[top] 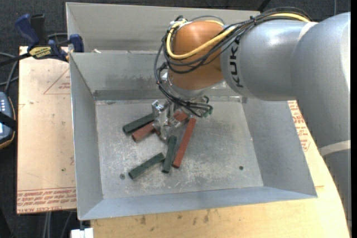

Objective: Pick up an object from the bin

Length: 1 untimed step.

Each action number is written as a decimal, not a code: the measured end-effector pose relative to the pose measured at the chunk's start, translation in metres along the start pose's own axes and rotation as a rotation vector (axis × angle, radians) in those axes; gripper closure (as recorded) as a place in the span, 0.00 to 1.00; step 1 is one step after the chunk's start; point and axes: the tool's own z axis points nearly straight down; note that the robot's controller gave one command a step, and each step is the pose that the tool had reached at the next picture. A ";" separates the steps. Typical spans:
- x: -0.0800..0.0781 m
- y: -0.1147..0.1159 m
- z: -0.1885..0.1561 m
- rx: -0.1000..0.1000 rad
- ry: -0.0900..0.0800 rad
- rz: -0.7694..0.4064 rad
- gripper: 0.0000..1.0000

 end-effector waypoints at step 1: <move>0.000 0.000 0.000 0.000 0.000 0.000 1.00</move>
Offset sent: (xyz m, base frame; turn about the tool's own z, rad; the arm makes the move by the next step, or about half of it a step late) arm -0.0038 0.0009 0.0580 -0.0103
